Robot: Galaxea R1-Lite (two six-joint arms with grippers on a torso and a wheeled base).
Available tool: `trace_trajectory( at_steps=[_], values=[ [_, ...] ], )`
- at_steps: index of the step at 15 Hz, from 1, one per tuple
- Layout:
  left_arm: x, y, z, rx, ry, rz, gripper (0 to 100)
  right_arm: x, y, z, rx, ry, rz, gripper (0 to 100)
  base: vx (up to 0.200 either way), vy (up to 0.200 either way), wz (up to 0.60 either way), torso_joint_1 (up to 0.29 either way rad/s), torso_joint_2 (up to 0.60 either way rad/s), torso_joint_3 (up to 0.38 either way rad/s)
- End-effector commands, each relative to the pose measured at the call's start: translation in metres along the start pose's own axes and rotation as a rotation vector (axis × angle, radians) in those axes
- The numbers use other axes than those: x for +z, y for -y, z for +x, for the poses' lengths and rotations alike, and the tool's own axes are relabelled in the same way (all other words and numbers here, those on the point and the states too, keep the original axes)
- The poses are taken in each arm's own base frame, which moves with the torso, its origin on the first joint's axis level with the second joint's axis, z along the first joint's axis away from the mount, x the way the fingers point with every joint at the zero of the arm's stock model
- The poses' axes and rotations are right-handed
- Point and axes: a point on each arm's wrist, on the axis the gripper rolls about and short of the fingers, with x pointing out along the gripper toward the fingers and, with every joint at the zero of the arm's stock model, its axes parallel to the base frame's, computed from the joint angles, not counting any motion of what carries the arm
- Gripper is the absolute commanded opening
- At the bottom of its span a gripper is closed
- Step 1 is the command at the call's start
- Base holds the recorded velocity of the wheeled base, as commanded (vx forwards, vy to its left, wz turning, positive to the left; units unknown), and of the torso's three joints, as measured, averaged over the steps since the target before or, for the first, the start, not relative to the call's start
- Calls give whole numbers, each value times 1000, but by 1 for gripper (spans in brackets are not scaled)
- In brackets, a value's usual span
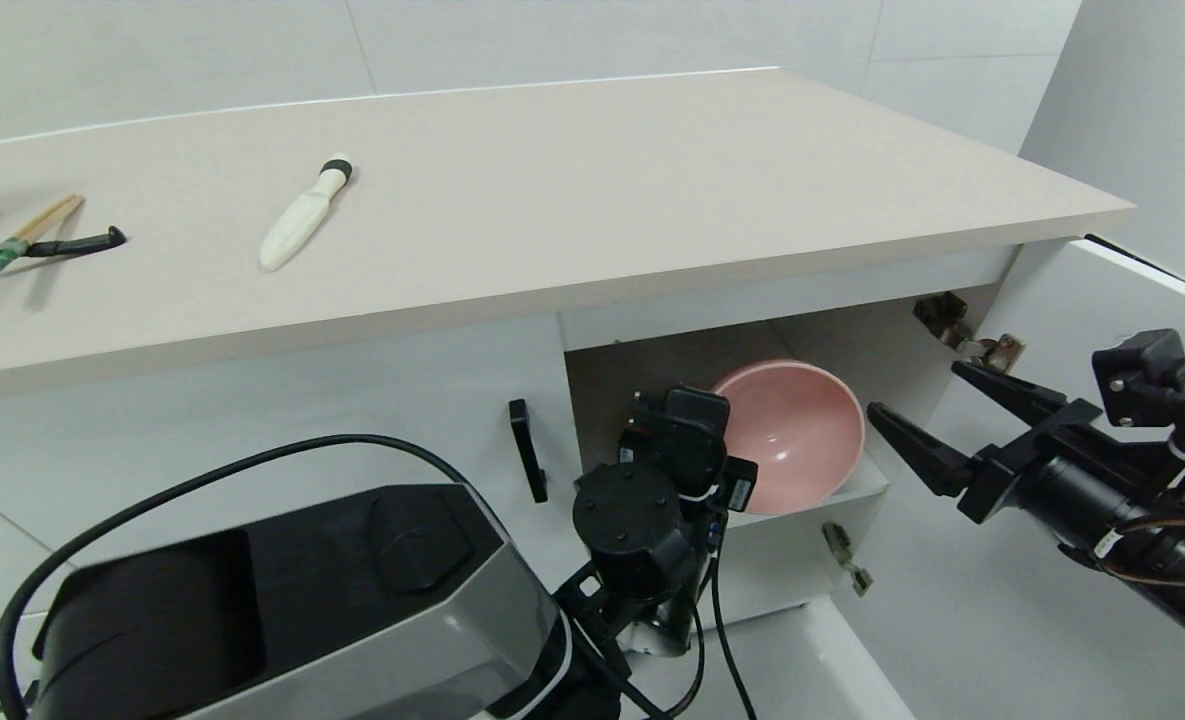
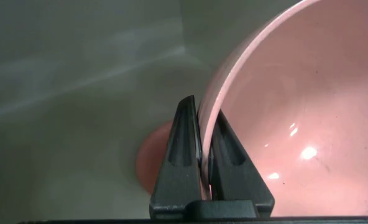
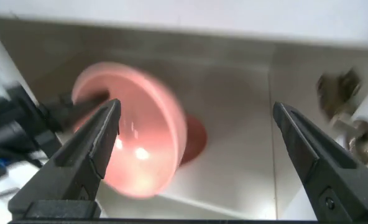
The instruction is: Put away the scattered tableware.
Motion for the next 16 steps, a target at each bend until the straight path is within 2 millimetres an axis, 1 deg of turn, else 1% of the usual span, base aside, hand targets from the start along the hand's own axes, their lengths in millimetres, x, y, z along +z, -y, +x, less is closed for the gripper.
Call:
trace_trajectory(
  at_steps=[1,3,4,7,14,15,16],
  values=[
    [11,8,-2,-15,29,-25,0,-22,0,10,2,-80,10,100,0,0,0,0,0,0],
    [14,13,-6,-30,34,-33,0,-26,1,12,-1,-94,12,100,0,0,0,0,0,0],
    [17,13,-6,-31,40,-43,0,-25,2,13,-3,-88,11,100,0,0,0,0,0,0],
    [21,12,-5,-30,49,-92,0,-31,6,14,-23,-108,11,100,0,0,0,0,0,0],
    [21,15,-7,-36,49,-95,0,-27,6,13,-23,-93,9,100,0,0,0,0,0,0],
    [22,18,-9,-46,49,-97,0,-25,6,12,-21,-90,9,0,0,0,0,0,0,0],
    [23,21,-11,-55,50,-99,0,-25,5,12,-18,-88,9,0,0,0,0,0,0,0]
  ],
)
